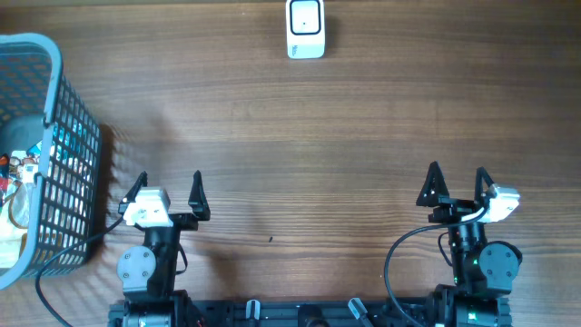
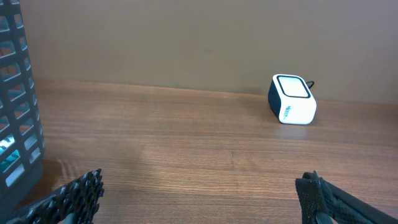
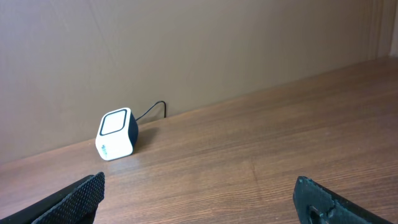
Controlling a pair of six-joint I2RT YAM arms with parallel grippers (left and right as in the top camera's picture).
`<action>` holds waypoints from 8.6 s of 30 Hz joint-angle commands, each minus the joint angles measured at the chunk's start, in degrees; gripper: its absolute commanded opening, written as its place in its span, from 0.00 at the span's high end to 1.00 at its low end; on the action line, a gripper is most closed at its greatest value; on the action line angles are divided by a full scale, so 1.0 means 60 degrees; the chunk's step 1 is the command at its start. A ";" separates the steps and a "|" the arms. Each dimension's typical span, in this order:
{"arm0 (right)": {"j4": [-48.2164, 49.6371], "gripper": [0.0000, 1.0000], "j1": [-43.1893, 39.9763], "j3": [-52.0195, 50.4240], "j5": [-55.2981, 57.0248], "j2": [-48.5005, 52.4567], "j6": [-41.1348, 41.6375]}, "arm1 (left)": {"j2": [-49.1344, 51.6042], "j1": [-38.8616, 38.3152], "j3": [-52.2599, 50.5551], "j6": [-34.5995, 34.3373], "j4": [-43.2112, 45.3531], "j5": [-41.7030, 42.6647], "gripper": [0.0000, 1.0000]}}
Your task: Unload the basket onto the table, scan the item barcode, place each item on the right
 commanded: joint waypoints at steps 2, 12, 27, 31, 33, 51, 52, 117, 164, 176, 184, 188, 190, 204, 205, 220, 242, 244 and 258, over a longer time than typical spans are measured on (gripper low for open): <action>0.0062 0.00 0.0004 -0.0007 0.0069 0.0069 0.0036 | 0.0022 -0.0025 -0.0040 0.0182 -0.0047 0.0007 0.00; 0.0062 0.00 0.0004 -0.0007 0.0069 0.0069 0.0036 | 0.0022 -0.0025 -0.0040 0.0182 -0.0047 0.0007 0.00; 0.0062 0.00 0.0004 -0.0007 0.0069 0.0069 0.0040 | 0.0022 -0.0025 -0.0040 0.0182 -0.0047 0.0007 0.00; 0.0062 0.00 0.0004 -0.0007 0.0069 0.0069 0.0036 | 0.0022 -0.0025 -0.0040 0.0182 -0.0047 0.0007 0.00; 0.0062 0.00 0.0004 -0.0007 0.0069 0.0069 0.0036 | 0.0022 -0.0029 -0.0040 0.0182 -0.0047 0.0007 0.00; 0.0058 0.00 0.0004 -0.0007 0.0069 0.0069 0.0040 | 0.0022 -0.0025 -0.0044 0.0182 -0.0047 0.0007 0.00; 0.0058 0.00 0.0004 -0.0007 0.0069 0.0069 0.0036 | 0.0022 -0.0025 -0.0040 0.0182 -0.0044 0.0007 0.00; 0.0058 0.00 0.0004 -0.0007 0.0069 0.0069 0.0036 | 0.9490 0.2608 1.3988 -0.2874 -0.6838 -0.2218 0.00; 0.0058 0.00 0.0004 -0.0007 0.0069 0.0069 0.0036 | 1.7504 0.7930 1.4185 0.2189 -0.7541 0.1231 0.00; 0.0062 0.00 0.0004 -0.0007 0.0069 0.0069 0.0036 | 1.7522 0.7930 1.3315 0.2652 -0.7187 0.1366 0.01; 0.0062 0.00 0.0004 -0.0007 0.0069 0.0069 0.0036 | 1.7522 0.7930 1.3311 0.2652 -0.7420 0.1366 0.00; 0.0058 0.00 0.0004 -0.0007 0.0069 0.0069 0.0036 | 1.7522 0.7930 1.3311 0.2692 -0.7384 0.1384 0.00; 0.0062 0.00 0.0004 -0.0007 0.0069 0.0069 0.0036 | 1.7522 0.7930 1.3311 0.2692 -0.7384 0.1625 0.00; 0.0058 0.00 0.0004 -0.0007 0.0069 0.0069 0.0036 | 1.7522 0.7916 1.3311 0.2889 -0.7650 0.1763 0.83; 0.0058 0.00 0.0004 -0.0007 0.0069 0.0069 0.0036 | 1.7526 0.7912 1.3311 0.2892 -0.7690 0.1763 0.85; 0.0062 0.00 0.0004 -0.0007 0.0069 0.0069 0.0036 | 1.7478 0.7916 1.3504 0.0619 -0.7694 0.3024 0.96; 0.0062 0.00 0.0004 -0.0007 0.0069 0.0069 0.0040 | 1.2327 0.7912 1.6170 -0.2306 -0.8251 0.4339 0.96; 0.0058 0.00 0.0004 -0.0007 0.0069 0.0069 0.0036 | 1.1759 0.7912 1.6353 -0.2401 -0.8204 0.4339 0.96; 0.0058 0.00 0.0004 -0.0007 0.0069 0.0069 0.0036 | 0.9927 0.7508 1.6389 -0.1985 -0.8400 0.8083 0.96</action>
